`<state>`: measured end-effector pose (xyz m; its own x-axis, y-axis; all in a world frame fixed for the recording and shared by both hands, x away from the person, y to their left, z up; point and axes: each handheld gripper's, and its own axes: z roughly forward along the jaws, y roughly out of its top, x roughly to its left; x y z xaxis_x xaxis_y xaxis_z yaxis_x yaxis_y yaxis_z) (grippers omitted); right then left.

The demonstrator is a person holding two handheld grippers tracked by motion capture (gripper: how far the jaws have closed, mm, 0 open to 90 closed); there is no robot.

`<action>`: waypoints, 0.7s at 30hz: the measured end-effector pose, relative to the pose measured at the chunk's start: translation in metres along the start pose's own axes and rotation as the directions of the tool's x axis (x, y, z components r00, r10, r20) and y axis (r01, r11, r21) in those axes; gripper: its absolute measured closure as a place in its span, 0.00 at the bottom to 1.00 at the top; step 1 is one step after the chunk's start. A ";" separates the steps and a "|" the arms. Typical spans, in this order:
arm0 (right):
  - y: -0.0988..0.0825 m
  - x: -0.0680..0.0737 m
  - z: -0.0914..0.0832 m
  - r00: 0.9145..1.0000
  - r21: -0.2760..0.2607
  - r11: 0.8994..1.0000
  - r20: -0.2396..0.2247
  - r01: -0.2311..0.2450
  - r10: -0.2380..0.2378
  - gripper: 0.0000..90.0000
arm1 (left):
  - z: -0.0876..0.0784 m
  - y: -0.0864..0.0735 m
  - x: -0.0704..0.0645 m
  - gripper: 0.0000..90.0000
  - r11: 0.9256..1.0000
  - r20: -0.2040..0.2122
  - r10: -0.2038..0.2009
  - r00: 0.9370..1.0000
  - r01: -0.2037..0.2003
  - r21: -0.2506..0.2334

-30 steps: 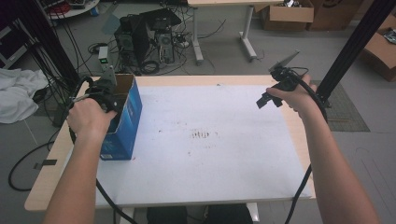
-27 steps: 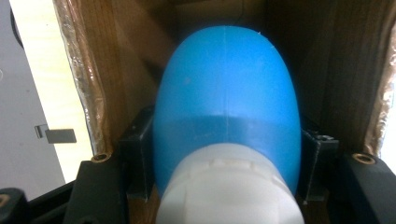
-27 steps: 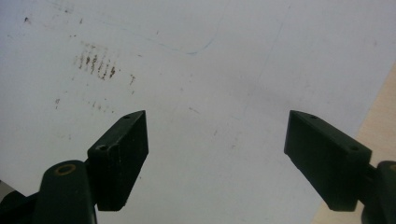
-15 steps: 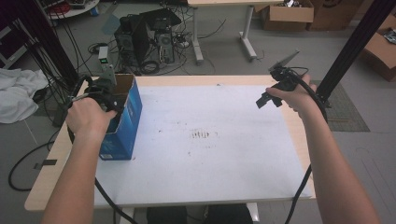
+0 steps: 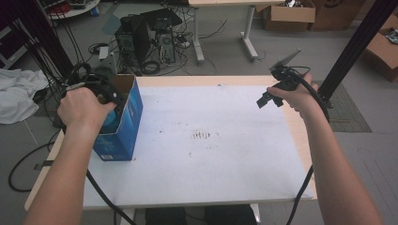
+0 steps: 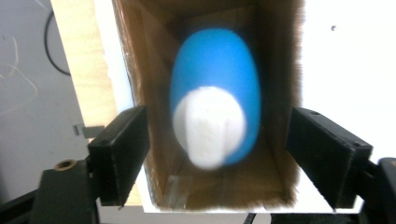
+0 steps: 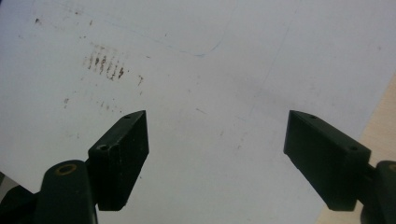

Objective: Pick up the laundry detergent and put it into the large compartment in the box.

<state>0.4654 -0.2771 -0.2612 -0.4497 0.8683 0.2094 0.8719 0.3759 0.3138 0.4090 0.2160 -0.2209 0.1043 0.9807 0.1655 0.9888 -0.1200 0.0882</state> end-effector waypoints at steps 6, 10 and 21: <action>0.002 0.002 -0.003 1.000 -0.005 1.000 -0.003 0.005 -0.005 0.25 | -0.020 -0.002 -0.022 0.19 0.997 -0.006 0.072 0.997 -0.072 -0.040; 0.001 0.002 -0.004 1.000 -0.004 1.000 -0.004 0.006 -0.006 0.25 | -0.029 -0.002 -0.039 0.18 0.991 0.007 0.125 0.992 -0.124 -0.053; -0.002 0.000 -0.008 1.000 -0.011 1.000 -0.001 -0.003 0.003 0.25 | -0.045 -0.006 -0.096 0.16 0.958 0.021 0.272 0.962 -0.269 -0.105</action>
<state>0.4621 -0.2804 -0.2546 -0.4469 0.8694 0.2110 0.8712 0.3693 0.3235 0.3883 0.1158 -0.1934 0.3717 0.9139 0.1629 0.9077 -0.3946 0.1428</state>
